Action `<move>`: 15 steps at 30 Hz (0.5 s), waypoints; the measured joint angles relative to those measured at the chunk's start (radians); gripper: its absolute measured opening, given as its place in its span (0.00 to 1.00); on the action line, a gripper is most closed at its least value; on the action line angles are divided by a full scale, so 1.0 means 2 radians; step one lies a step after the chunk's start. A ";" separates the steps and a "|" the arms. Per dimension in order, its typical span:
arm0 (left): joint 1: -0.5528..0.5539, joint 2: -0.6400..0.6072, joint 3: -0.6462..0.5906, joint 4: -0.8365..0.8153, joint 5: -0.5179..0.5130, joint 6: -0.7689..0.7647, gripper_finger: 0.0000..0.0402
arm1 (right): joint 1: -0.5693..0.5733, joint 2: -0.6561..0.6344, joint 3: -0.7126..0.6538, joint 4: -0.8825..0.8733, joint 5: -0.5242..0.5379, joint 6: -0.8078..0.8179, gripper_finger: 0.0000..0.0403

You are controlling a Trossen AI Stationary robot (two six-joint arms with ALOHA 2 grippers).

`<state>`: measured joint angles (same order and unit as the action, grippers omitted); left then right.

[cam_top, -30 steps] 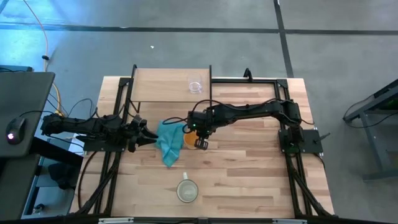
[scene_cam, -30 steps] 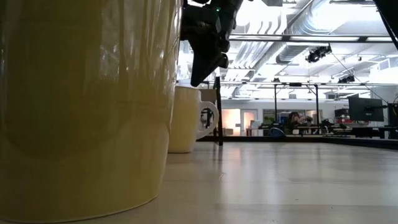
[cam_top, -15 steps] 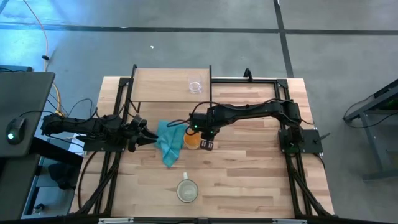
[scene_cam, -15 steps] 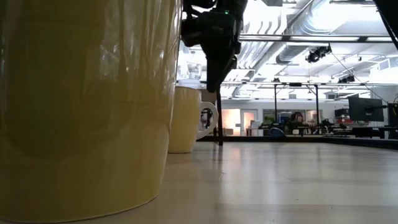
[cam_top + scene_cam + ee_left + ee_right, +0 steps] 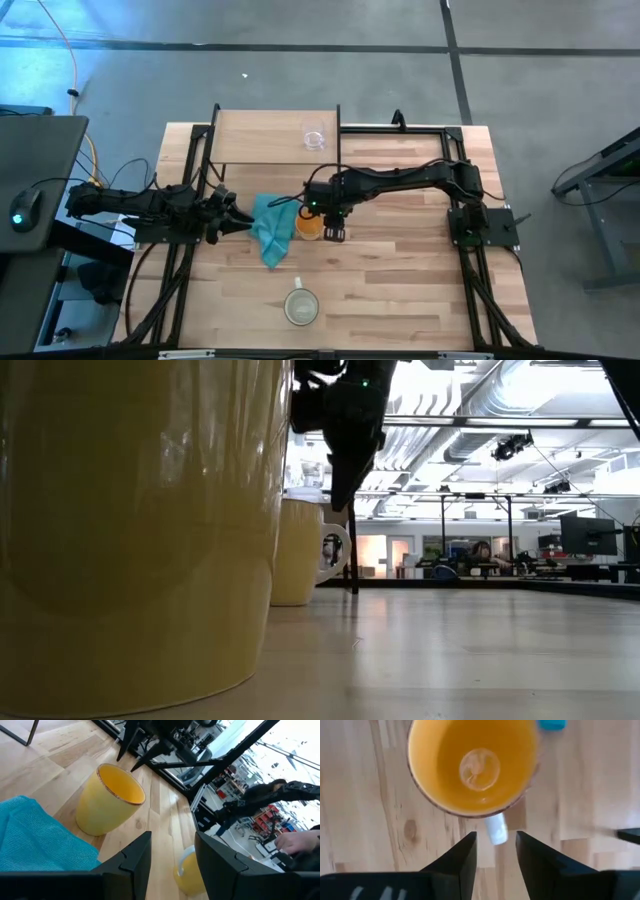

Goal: Stack small to large cups/mugs on shelf
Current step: Put the yellow mug on the shelf

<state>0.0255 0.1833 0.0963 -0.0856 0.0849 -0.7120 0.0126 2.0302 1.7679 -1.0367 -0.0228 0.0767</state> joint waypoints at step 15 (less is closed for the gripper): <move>0.000 0.000 0.000 -0.006 -0.004 0.000 0.34 | -0.001 0.027 0.000 0.015 -0.015 -0.007 0.32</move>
<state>0.0254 0.1833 0.0963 -0.0976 0.0772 -0.7116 0.0113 2.0842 1.7676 -1.0064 -0.0533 0.0625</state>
